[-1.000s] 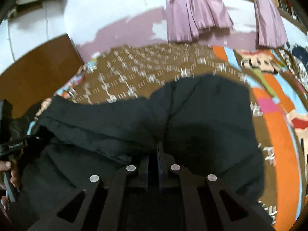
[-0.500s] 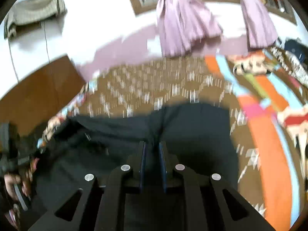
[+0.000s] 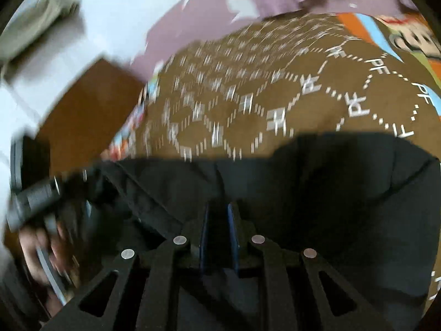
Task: Fold large clothes
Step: 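Lift and fold the jacket over with both grippers toward the collar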
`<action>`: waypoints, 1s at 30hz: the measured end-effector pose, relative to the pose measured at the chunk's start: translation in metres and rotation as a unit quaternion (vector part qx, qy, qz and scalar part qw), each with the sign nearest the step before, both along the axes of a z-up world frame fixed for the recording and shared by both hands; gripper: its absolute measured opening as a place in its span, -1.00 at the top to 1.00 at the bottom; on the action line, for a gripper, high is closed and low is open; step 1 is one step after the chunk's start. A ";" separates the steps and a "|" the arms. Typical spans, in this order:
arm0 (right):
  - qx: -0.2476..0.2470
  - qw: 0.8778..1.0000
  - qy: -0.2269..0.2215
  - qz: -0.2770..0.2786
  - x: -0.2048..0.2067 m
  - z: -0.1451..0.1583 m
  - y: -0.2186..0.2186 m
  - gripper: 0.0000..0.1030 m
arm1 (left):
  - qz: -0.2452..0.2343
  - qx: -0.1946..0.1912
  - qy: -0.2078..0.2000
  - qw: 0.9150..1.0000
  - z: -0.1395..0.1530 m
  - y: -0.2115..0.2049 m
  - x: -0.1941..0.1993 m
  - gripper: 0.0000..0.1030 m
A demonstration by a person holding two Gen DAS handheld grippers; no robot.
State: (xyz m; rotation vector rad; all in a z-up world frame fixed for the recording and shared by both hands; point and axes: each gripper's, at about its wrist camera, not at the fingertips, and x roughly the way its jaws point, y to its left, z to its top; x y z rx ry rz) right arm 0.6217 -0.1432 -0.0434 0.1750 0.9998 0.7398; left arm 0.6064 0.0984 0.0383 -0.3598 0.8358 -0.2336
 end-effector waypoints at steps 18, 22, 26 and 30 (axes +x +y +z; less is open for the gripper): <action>-0.051 0.996 -0.055 0.053 -0.031 0.009 0.033 0.79 | -0.154 0.063 0.091 0.982 -0.096 -0.020 -0.053 0.98; -0.082 0.992 -0.021 0.090 -0.017 -0.005 0.083 0.79 | -0.154 0.070 0.081 0.982 -0.094 -0.021 -0.053 0.98; -0.148 0.985 0.019 0.081 -0.005 -0.052 0.108 0.87 | -0.151 0.075 0.073 0.983 -0.096 -0.020 -0.056 0.98; -0.149 0.987 0.013 0.063 -0.003 -0.064 0.109 0.92 | -0.150 0.077 0.079 0.983 -0.101 -0.025 -0.054 0.98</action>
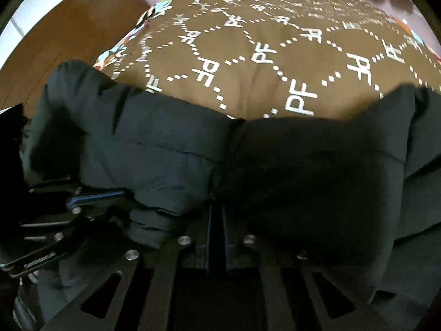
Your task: Fold large clothes
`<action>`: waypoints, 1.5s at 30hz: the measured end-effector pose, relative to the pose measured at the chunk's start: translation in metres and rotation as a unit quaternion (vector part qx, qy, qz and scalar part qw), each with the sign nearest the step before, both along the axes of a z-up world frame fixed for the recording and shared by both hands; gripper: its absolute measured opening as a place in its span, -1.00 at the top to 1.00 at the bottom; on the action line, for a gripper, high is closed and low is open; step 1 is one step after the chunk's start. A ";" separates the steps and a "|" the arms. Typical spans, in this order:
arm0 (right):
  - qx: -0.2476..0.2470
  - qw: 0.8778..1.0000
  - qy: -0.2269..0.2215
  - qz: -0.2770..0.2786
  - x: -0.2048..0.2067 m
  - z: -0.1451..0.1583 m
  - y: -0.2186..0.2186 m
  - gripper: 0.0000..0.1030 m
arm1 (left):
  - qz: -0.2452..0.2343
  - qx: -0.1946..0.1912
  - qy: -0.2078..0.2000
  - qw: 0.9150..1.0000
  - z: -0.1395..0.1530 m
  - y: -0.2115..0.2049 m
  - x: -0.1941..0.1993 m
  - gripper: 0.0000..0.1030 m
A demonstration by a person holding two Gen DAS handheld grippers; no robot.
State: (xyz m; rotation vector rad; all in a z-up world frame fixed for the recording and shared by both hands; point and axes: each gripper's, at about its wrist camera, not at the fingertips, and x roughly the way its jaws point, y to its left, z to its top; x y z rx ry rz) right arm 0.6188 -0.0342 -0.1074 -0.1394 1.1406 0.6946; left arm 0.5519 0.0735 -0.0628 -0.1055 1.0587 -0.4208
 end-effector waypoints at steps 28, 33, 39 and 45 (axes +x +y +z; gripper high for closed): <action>0.063 0.985 -0.099 -0.124 -0.032 0.047 -0.120 0.45 | 0.027 -0.005 -0.037 0.999 0.011 0.000 -0.009 0.98; 0.063 0.977 -0.132 -0.158 -0.053 0.060 -0.119 -0.22 | 0.072 -0.017 -0.047 0.996 0.023 0.004 -0.021 0.98; 0.088 0.969 -0.154 -0.172 -0.082 0.081 -0.139 -0.53 | 0.100 -0.016 -0.078 0.992 0.041 0.002 -0.041 0.22; 0.103 0.960 -0.186 -0.180 -0.119 0.103 -0.152 -0.82 | 0.124 0.006 -0.123 0.985 0.064 -0.007 -0.067 -0.50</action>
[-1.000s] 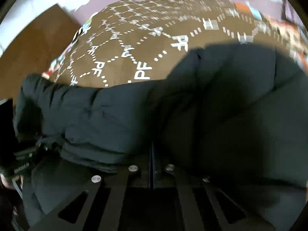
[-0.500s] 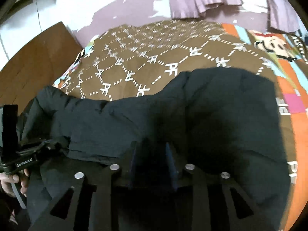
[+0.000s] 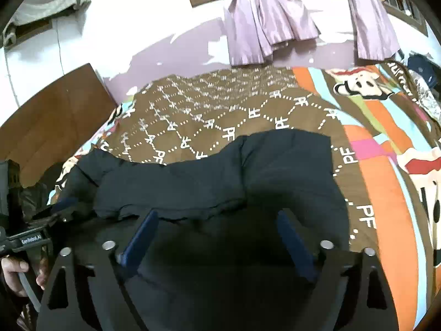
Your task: Fold large clothes
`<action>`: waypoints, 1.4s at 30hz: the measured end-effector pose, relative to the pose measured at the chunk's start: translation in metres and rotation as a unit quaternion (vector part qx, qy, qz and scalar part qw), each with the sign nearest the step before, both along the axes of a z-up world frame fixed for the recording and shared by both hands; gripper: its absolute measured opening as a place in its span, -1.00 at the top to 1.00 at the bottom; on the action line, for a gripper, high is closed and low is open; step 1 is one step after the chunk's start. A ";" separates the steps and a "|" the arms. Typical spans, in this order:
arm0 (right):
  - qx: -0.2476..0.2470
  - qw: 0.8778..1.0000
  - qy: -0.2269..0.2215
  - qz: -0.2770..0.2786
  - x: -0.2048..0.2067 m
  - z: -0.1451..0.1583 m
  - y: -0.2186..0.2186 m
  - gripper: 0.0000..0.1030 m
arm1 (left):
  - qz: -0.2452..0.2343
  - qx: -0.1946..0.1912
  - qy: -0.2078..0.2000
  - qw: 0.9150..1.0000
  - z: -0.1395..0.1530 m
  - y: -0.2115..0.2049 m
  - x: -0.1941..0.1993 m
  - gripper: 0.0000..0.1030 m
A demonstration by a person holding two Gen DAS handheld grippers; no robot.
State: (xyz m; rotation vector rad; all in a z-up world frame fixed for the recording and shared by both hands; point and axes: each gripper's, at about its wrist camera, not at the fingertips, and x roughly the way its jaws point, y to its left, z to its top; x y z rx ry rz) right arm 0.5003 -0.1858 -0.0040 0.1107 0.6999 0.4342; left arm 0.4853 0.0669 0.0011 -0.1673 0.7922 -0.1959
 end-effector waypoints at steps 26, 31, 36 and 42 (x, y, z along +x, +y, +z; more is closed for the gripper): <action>0.012 0.997 -0.062 0.052 -0.205 0.049 -0.028 -0.99 | 0.009 0.027 -0.103 0.994 0.069 -0.028 -0.191 -0.96; -0.005 0.996 -0.052 0.071 -0.240 0.039 -0.034 -0.99 | 0.012 0.024 -0.096 0.995 0.068 -0.025 -0.234 -0.96; -0.024 0.994 -0.029 0.101 -0.268 0.022 -0.039 -0.99 | 0.010 0.020 -0.093 0.995 0.061 -0.025 -0.279 -0.96; -0.060 0.987 -0.008 0.149 -0.300 -0.001 -0.044 -0.99 | -0.002 0.018 -0.074 0.997 0.046 -0.028 -0.322 -0.96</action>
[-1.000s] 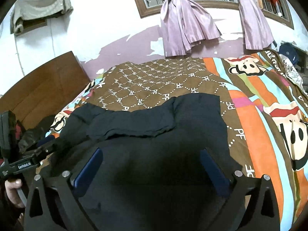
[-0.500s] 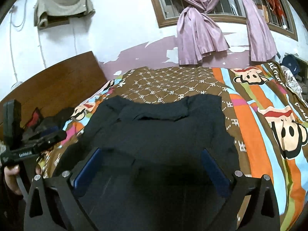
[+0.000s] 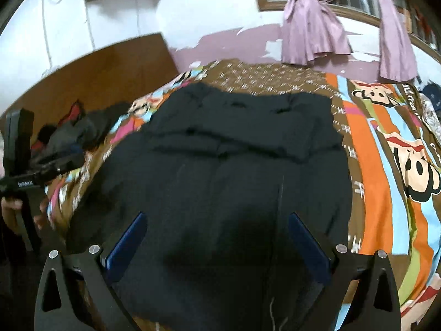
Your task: Fold large clothes
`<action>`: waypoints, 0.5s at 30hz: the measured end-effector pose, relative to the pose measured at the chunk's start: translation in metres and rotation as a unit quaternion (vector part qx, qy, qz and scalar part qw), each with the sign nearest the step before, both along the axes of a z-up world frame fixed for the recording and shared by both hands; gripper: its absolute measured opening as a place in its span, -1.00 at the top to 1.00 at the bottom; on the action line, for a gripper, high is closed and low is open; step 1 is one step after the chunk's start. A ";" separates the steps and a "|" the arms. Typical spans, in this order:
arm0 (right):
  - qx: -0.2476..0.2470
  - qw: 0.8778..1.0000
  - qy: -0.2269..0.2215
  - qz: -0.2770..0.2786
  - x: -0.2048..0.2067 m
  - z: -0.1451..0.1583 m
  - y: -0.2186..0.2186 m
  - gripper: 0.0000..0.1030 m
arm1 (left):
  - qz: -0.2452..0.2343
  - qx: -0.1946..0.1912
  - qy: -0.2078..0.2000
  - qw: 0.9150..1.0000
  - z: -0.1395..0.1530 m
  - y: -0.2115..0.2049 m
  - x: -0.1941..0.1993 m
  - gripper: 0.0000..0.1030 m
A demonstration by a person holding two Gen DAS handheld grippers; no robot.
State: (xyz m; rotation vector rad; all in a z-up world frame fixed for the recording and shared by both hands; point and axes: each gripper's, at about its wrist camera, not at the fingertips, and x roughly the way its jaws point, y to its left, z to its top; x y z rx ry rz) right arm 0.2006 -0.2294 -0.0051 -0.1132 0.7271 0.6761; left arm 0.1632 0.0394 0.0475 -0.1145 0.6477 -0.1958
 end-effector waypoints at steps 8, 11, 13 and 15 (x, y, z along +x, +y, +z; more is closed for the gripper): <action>-0.044 0.998 0.040 0.032 -0.026 -0.030 -0.013 -0.99 | -0.044 0.056 0.014 0.997 -0.027 -0.015 -0.056 -0.96; -0.070 0.994 0.061 0.053 -0.033 -0.045 -0.015 -0.99 | -0.060 0.063 0.032 0.996 -0.044 -0.019 -0.073 -0.96; -0.091 0.991 0.068 0.064 -0.038 -0.054 -0.015 -0.99 | -0.067 0.067 0.048 0.994 -0.055 -0.020 -0.082 -0.96; -0.119 0.987 0.075 0.080 -0.044 -0.065 -0.014 -0.99 | -0.071 0.073 0.068 0.992 -0.068 -0.021 -0.089 -0.96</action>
